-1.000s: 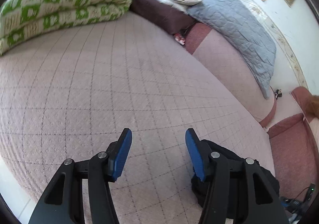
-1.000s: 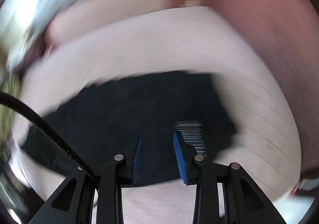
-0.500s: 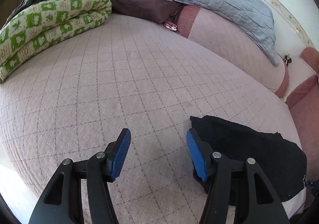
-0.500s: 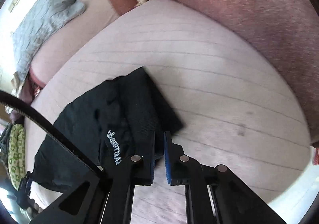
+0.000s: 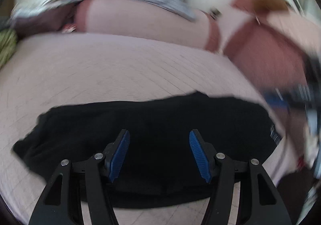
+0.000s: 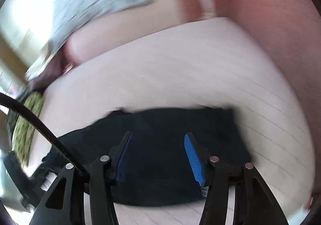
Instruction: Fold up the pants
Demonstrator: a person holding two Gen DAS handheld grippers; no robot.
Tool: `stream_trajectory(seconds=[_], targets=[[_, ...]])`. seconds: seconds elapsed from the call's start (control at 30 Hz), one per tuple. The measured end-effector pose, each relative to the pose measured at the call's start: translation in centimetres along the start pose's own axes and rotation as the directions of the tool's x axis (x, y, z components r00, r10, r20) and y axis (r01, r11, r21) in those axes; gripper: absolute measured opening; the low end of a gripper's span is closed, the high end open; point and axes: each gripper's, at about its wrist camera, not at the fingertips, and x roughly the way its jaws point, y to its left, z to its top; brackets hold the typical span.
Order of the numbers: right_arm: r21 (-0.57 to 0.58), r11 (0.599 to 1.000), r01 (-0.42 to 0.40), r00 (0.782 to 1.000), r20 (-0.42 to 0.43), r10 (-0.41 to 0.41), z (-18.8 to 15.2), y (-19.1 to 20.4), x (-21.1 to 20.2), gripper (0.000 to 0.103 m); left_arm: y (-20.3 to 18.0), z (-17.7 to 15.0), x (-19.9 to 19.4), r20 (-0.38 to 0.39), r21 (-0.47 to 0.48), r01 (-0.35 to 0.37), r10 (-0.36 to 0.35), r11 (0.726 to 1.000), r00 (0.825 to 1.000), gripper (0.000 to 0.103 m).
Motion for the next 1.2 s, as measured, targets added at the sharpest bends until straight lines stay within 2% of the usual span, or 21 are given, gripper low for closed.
stream_trajectory(seconds=[0.07, 0.13, 0.2, 0.23, 0.4, 0.47, 0.53, 0.63, 0.7, 0.73, 0.8, 0.87, 0.93, 0.97, 1.07, 1.13, 1.2], targets=[[-0.076, 0.997, -0.013, 0.999, -0.041, 0.01, 2.2, 2.9, 3.6, 0.057, -1.2, -0.8, 1.9, -0.058, 0.084, -0.045, 0.05, 0.995, 0.997, 0.059], [-0.125, 0.992, -0.025, 0.996, -0.093, 0.014, 4.0, 5.1, 7.1, 0.057, -1.3, -2.1, 3.3, -0.144, 0.139, -0.042, 0.062, 0.989, 0.988, 0.048], [-0.211, 0.977, -0.011, 0.989, -0.145, -0.02, 5.1, 7.4, 10.6, 0.057, -2.0, -3.4, 2.7, -0.119, 0.208, -0.063, 0.09, 0.976, 0.989, 0.048], [-0.253, 0.967, 0.0, 0.985, -0.169, -0.044, 4.5, 8.0, 11.6, 0.057, -2.4, -3.6, 2.5, -0.124, 0.234, -0.067, 0.099, 0.97, 0.987, 0.046], [-0.366, 0.93, 0.042, 0.951, -0.271, -0.149, 4.9, 10.1, 16.6, 0.057, -2.4, -4.0, 2.0, -0.135, 0.217, -0.056, 0.087, 0.974, 0.987, 0.044], [-0.405, 0.914, 0.035, 0.942, -0.292, -0.165, 4.5, 11.0, 17.4, 0.029, -2.1, -3.9, 1.9, -0.143, 0.2, -0.043, 0.072, 0.979, 0.987, 0.044], [-0.467, 0.881, 0.079, 0.942, -0.255, -0.219, 4.2, 12.2, 17.4, 0.013, -1.7, -3.3, 2.3, -0.143, 0.192, -0.037, 0.066, 0.981, 0.987, 0.044], [-0.481, 0.866, 0.138, 0.945, -0.198, -0.26, 5.1, 13.0, 17.3, 0.01, -1.5, -3.2, 2.4, -0.139, 0.19, -0.039, 0.066, 0.981, 0.988, 0.044], [-0.439, 0.882, 0.171, 0.949, -0.167, -0.267, 6.6, 12.7, 17.6, 0.006, -1.5, -3.4, 2.4, -0.135, 0.195, -0.044, 0.071, 0.98, 0.988, 0.044], [-0.418, 0.889, 0.187, 0.951, -0.151, -0.271, 7.5, 12.5, 17.9, 0.0, -1.6, -3.5, 2.4, -0.133, 0.198, -0.046, 0.073, 0.979, 0.988, 0.044], [-0.421, 0.872, 0.251, 0.94, -0.108, -0.323, 8.6, 12.2, 18.5, 0.0, -1.5, -3.5, 2.5, -0.13, 0.2, -0.048, 0.075, 0.979, 0.989, 0.044], [-0.392, 0.878, 0.275, 0.934, -0.105, -0.34, 9.7, 11.6, 18.9, 0.0, -1.5, -3.5, 2.5, -0.127, 0.202, -0.048, 0.075, 0.978, 0.989, 0.044], [-0.349, 0.903, 0.251, 0.947, -0.104, -0.304, 10.5, 11.1, 18.2, 0.0, -2.0, -4.1, 2.0, -0.124, 0.198, -0.045, 0.071, 0.979, 0.99, 0.044], [-0.311, 0.929, 0.2, 0.961, -0.12, -0.248, 10.7, 10.8, 17.2, 0.0, -2.0, -4.1, 1.9, -0.123, 0.195, -0.044, 0.069, 0.98, 0.99, 0.044], [-0.289, 0.952, 0.102, 0.977, -0.151, -0.151, 9.8, 10.9, 14.5, 0.005, -2.0, -4.0, 1.4, -0.126, 0.177, -0.012, 0.035, 0.984, 0.991, 0.044], [-0.28, 0.959, 0.034, 0.977, -0.195, -0.091, 8.4, 10.8, 13.3, 0.007, -1.9, -3.7, 0.6, -0.135, 0.146, 0.055, -0.035, 0.988, 0.99, 0.044], [-0.243, 0.969, -0.045, 0.965, -0.262, -0.021, 6.9, 11.2, 13.0, 0.01, -1.8, -3.3, -0.7, -0.118, 0.123, 0.108, -0.093, 0.987, 0.989, 0.044]])
